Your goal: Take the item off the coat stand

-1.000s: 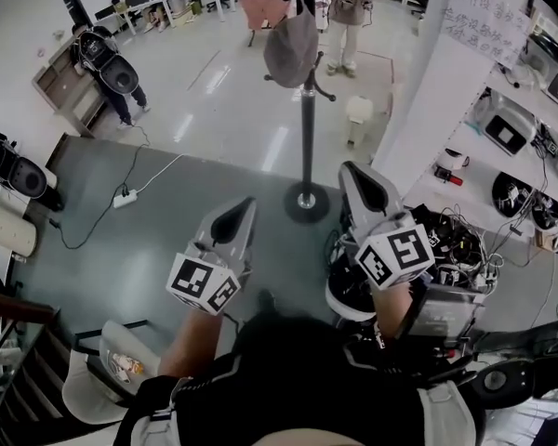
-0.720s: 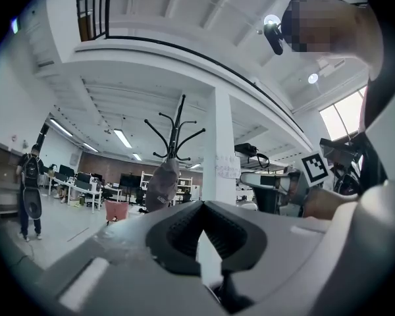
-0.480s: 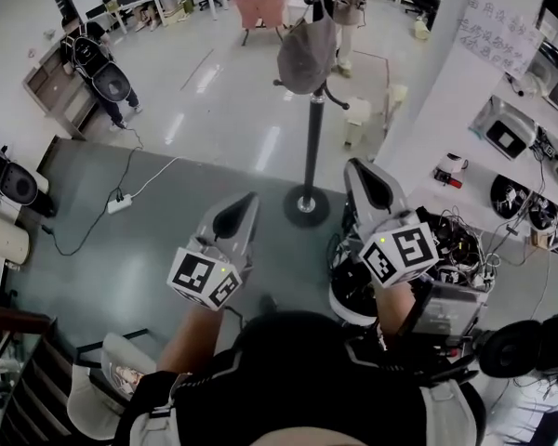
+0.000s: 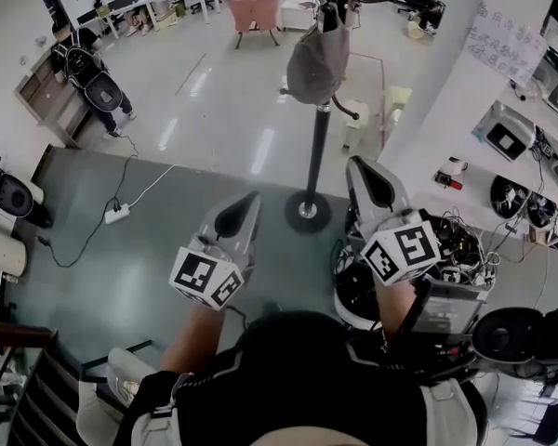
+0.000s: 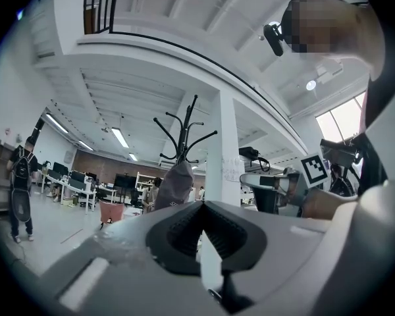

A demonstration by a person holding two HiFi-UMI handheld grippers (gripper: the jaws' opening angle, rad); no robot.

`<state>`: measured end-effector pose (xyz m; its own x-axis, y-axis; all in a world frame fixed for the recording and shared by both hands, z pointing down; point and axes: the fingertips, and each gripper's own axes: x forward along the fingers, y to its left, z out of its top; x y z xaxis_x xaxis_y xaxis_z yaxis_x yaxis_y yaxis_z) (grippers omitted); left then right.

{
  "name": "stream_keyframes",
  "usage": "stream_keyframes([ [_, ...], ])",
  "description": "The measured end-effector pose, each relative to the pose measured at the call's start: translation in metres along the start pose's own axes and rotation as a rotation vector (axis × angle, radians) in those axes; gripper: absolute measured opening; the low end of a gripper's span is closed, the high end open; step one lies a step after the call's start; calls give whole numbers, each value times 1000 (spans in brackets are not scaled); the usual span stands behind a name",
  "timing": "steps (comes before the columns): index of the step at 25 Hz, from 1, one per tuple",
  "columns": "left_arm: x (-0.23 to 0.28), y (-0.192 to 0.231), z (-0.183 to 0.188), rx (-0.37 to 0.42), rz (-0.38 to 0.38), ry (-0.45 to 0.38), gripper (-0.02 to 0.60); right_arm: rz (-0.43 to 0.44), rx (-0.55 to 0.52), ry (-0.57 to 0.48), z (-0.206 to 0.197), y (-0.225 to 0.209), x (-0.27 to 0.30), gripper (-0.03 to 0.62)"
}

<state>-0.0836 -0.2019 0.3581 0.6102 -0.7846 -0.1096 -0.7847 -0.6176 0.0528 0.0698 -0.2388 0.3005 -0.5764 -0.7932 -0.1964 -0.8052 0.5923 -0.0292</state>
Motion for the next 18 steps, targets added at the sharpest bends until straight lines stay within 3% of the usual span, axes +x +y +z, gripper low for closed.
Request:
stream_keyframes([
  [18, -8, 70, -10, -41, -31, -10, 17, -82, -39, -4, -10, 15, 56, 9],
])
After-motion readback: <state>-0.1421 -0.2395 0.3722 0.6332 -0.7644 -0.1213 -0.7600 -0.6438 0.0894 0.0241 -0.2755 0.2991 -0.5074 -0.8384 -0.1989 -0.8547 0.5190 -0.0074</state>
